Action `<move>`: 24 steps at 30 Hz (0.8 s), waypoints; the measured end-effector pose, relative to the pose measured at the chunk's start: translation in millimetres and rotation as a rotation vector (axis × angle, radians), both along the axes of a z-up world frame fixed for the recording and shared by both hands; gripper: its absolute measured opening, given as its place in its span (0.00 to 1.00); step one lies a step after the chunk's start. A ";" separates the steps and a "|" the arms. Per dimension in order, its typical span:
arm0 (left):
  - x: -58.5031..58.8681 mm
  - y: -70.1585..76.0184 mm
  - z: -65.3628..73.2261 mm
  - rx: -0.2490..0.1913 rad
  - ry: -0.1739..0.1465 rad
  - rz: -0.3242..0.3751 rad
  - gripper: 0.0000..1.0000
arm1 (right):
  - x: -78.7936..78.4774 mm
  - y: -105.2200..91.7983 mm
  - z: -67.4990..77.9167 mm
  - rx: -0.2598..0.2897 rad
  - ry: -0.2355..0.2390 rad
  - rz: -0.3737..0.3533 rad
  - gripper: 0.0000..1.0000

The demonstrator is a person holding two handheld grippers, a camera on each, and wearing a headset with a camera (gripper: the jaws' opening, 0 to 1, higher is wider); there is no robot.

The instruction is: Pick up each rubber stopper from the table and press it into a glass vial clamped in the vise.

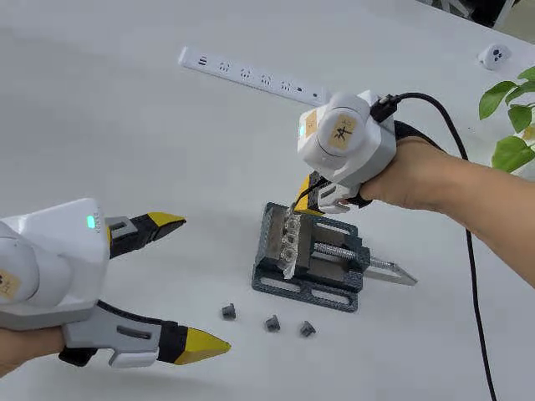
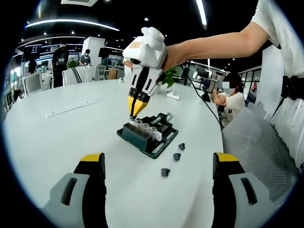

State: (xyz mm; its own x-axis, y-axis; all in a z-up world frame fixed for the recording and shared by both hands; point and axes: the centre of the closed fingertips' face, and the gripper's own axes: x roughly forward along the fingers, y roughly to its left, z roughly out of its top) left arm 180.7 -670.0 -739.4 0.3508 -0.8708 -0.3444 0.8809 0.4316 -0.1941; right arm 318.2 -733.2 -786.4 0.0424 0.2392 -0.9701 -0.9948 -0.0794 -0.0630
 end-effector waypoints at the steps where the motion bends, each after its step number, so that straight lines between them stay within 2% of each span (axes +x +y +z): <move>1: -0.1 -0.1 1.7 -0.002 -0.004 0.001 0.94 | 1.1 -0.2 0.1 0.002 0.009 -0.007 0.00; 5: -2.2 -0.6 6.1 -0.005 -0.008 0.000 0.94 | 0.5 1.2 0.2 -0.015 0.038 -0.023 0.00; 10: -3.9 2.4 9.7 0.001 -0.018 0.005 0.94 | 0.9 1.4 1.4 -0.041 0.032 -0.014 0.00; 12: -4.3 3.7 10.1 0.004 -0.022 0.007 0.94 | 1.6 2.1 2.6 -0.029 0.045 -0.049 0.00; 24: -7.6 3.8 13.9 0.011 -0.030 0.020 0.94 | -1.4 1.0 3.3 0.020 0.056 -0.081 0.00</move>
